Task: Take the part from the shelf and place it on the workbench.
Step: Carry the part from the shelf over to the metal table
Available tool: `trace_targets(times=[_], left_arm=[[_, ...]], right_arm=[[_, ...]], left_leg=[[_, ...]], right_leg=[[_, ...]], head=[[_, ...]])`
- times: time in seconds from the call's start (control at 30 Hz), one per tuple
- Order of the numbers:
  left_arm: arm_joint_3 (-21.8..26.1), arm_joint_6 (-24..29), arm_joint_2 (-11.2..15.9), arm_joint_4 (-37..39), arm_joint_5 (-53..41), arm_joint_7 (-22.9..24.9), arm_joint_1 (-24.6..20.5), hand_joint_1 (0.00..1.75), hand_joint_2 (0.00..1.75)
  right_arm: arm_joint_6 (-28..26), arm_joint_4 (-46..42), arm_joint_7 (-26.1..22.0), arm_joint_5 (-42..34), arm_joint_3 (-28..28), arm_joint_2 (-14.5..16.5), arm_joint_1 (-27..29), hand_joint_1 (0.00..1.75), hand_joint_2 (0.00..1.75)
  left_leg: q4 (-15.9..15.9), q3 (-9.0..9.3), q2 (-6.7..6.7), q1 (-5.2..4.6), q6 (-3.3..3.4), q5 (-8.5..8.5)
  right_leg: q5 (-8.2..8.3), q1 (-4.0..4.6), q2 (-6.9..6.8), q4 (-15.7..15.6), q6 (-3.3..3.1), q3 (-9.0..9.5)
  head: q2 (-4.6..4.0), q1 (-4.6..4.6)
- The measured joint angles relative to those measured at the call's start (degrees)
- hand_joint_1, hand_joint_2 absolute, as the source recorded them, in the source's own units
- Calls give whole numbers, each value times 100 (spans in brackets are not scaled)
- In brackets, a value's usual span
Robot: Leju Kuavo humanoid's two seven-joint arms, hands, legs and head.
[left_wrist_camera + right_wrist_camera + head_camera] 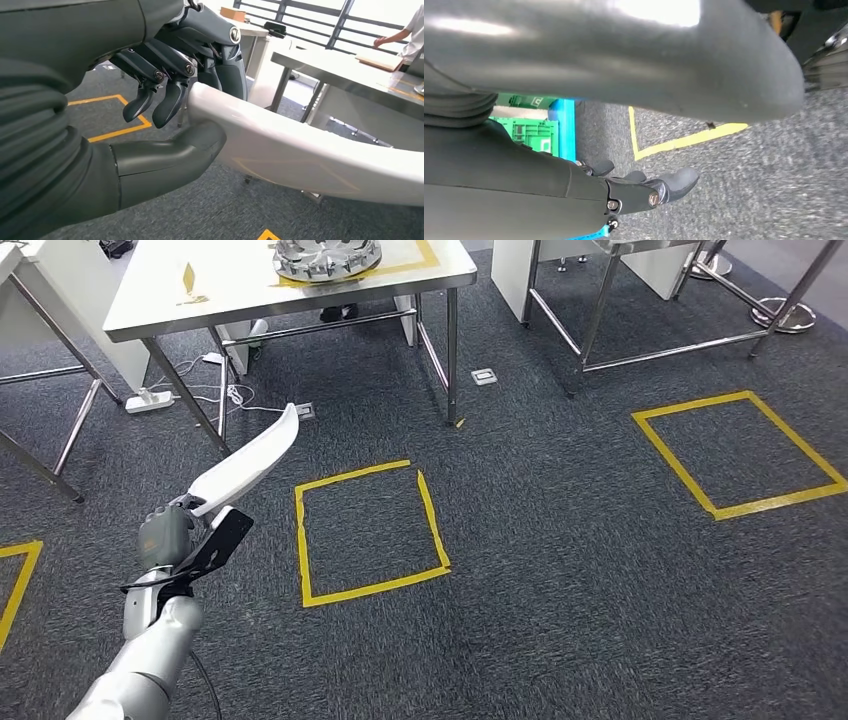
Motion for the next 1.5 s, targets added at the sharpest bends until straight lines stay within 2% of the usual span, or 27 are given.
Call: trace_targets(times=[0.07,0.17,0.2,0.27,0.3,0.37,0.43,0.5,0.53,0.57,0.6,0.67,0.7,0.73,0.8,0.87,0.9,0.97,1.03,1.07,1.1,1.17,1.2,1.23,1.3,1.4,1.5], left_arm=[[0,2,1,12,-3,5,7,155,175],[1,22,14,32,-4,5,35,155,175],[2,31,16,33,-3,5,48,155,175],[2,47,13,9,-4,5,50,155,175],[2,60,7,-6,-4,3,41,155,175],[3,86,4,-21,-1,2,29,155,175],[4,99,0,-17,2,2,50,155,175],[5,102,-13,-9,3,1,85,155,175],[5,102,-22,-4,3,-1,95,155,175],[5,102,-29,0,3,-3,99,155,175],[5,102,-34,9,2,-4,108,155,175],[8,102,-50,42,-4,-4,116,155,175],[9,102,-64,47,-9,-2,121,155,175],[10,103,-75,38,-14,-1,111,155,175],[11,105,-87,-5,-19,-3,65,155,175],[11,114,-85,-20,-21,-10,4,155,175],[11,118,-84,-18,-21,-13,-4,155,175],[11,126,-79,-10,-20,-14,16,155,175],[11,136,-74,-5,-22,-14,46,155,175],[11,138,-67,-4,-27,-15,55,155,175],[11,139,-55,-2,-36,-17,64,155,175],[11,136,-27,26,-73,-12,83,155,175],[11,133,-17,27,-108,1,91,155,175],[10,130,-25,14,-150,19,87,155,175],[1,118,-53,-52,-261,53,34,155,175],[-26,52,-85,-103,-454,128,-59,155,175],[-146,-108,-115,-133,-774,206,-78,155,175]], right_arm=[[0,0,1,-3,-1,2,8,0,0],[0,8,-25,-3,-1,17,20,0,0],[0,10,-26,-3,-1,21,18,0,0],[1,11,4,-3,-1,20,-14,0,0],[1,11,33,-3,-1,19,-26,0,0],[2,11,49,-5,-1,17,-40,0,0],[2,11,-2,-9,-1,17,-23,0,0],[2,11,-38,-14,-2,16,10,0,0],[2,11,-35,-16,-3,15,28,0,0],[2,13,-27,-19,-4,15,44,0,0],[1,15,-19,-21,-5,15,72,0,0],[-7,17,-74,-27,-11,15,115,0,0],[-13,18,-109,-29,-14,13,128,0,0],[-19,17,-101,-28,-15,10,116,0,0],[-26,17,79,-22,-16,3,50,0,0],[-26,17,247,-14,-16,-7,-18,0,0],[-22,17,223,-11,-16,-12,-28,0,0],[-13,17,47,-7,-16,-16,-17,0,0],[-7,17,-61,-5,-17,-15,3,0,0],[-5,17,-71,-5,-18,-13,8,0,0],[-4,17,-70,-5,-18,-10,10,0,0],[-7,18,-105,-11,-20,-5,11,0,0],[-9,18,-136,-17,-21,-4,2,0,0],[-14,18,-161,-23,-22,-4,-7,0,0],[-21,18,-167,-36,-22,-3,-40,0,0],[-19,17,-154,-52,-22,-1,-58,0,0],[-18,17,-154,-74,-25,-1,-44,0,0]], left_leg=[[-424,-97,16,-23,61,78],[-1340,-34,96,-118,183,1308],[-1464,7,98,-140,213,1552],[-1475,156,37,-141,269,1426],[-1511,269,3,-130,307,1334],[-1600,552,-47,-125,378,1146],[-1690,871,-90,-143,433,936],[-1775,1229,-157,-171,460,711],[-1805,1422,-192,-187,462,584],[-1823,1616,-219,-203,460,448],[-1837,1774,-234,-216,461,304],[-1808,2045,-278,-239,442,7],[-1801,2166,-301,-236,422,-128],[-1740,2276,-324,-231,384,-183],[-1349,2225,-292,-203,304,-48],[-606,1770,-155,-181,222,201],[-283,1488,-86,-168,194,183],[23,969,-35,-140,153,-230],[-93,565,-24,-119,114,-652],[-295,415,-14,-109,91,-607],[-606,302,7,-97,66,-247],[-1294,158,85,-84,76,971],[-1478,140,108,-83,112,1404],[-1544,146,115,-81,170,1577],[-1492,259,69,-65,278,1400],[-1571,527,19,-51,376,1186],[-1620,874,-29,-77,428,928]], right_leg=[[-197,-1,-10,-49,16,282],[-505,19,-23,-203,88,685],[-557,33,-26,-283,132,824],[-433,47,-29,-245,212,946],[-251,45,-22,13,233,854],[-18,42,3,836,233,311],[-268,64,18,1435,212,-347],[-754,88,28,1508,203,-882],[-856,95,35,1365,194,-1090],[-734,103,43,1124,176,-1262],[-270,112,49,782,144,-1395],[932,166,57,124,85,-1556],[1342,201,63,-54,55,-1553],[1439,235,64,-113,24,-1517],[1296,249,60,-92,-67,-1295],[1106,227,53,-103,-135,-1036],[987,214,54,-108,-148,-901],[715,173,60,-113,-144,-581],[416,113,74,-120,-108,-214],[262,80,82,-124,-82,-23],[104,50,88,-130,-49,156],[-203,33,105,-141,28,463],[-328,45,110,-195,67,580],[-375,62,111,-220,108,677],[-203,76,97,-27,182,644],[94,73,77,989,234,7],[-672,106,72,1436,219,-689]], head=[[0,-2],[0,-22],[0,-25],[0,-17],[0,-11],[0,3],[0,14],[0,19],[0,19],[0,19],[0,19],[0,1],[0,-10],[0,-20],[0,-13],[-1,-23],[-1,-36],[0,-45],[0,-49],[0,-50],[0,-51],[-1,-90],[-1,-106],[-1,-118],[0,-101],[-1,-82],[0,-72]])
